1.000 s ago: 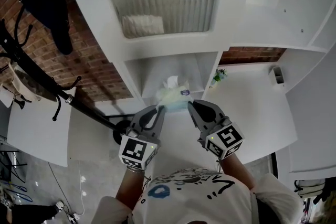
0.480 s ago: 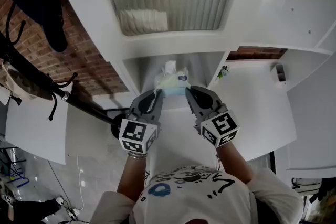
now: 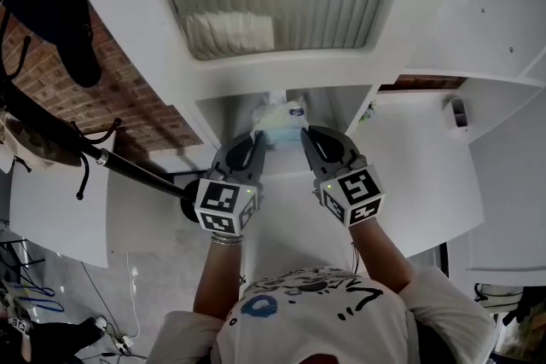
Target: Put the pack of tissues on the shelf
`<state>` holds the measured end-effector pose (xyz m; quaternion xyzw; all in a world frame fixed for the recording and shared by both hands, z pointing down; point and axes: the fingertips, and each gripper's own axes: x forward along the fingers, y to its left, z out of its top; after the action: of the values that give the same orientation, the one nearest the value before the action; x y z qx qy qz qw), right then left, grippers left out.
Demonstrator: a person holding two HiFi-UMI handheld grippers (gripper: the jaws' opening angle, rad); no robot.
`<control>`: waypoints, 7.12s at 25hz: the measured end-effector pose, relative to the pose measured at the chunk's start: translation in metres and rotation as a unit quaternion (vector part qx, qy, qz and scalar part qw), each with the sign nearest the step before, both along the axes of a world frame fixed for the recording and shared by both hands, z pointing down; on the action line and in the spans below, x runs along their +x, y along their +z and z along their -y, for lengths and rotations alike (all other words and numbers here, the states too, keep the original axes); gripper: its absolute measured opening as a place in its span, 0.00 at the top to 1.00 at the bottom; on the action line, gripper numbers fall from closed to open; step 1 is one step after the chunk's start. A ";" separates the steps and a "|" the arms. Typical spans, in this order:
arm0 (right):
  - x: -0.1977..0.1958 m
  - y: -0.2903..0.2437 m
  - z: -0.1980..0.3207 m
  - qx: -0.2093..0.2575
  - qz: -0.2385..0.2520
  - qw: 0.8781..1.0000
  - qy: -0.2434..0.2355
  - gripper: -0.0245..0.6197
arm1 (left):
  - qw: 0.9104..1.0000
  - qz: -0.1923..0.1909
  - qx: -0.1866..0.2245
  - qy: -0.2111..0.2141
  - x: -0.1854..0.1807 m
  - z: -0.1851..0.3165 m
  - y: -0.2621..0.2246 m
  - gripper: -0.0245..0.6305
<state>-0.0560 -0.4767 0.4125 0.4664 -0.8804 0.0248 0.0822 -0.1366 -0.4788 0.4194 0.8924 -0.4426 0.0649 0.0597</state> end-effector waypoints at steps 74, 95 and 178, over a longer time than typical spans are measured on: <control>-0.008 0.033 -0.073 -0.108 0.012 0.993 -0.037 0.81 | 0.995 0.038 -0.079 -0.039 0.001 -0.077 0.029 0.84; -0.005 0.022 -0.134 -0.085 0.027 0.991 -0.097 0.91 | 0.996 0.009 -0.049 0.071 0.025 -0.149 0.022 0.94; 0.010 0.026 -0.238 -0.066 0.001 0.982 -0.178 0.92 | 0.987 -0.014 -0.006 0.161 0.039 -0.246 0.020 0.94</control>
<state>-0.0458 -0.2390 0.4382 0.2953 -0.9459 0.0683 0.1156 -0.0971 -0.2324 0.4392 0.9525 -0.2915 0.0635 0.0602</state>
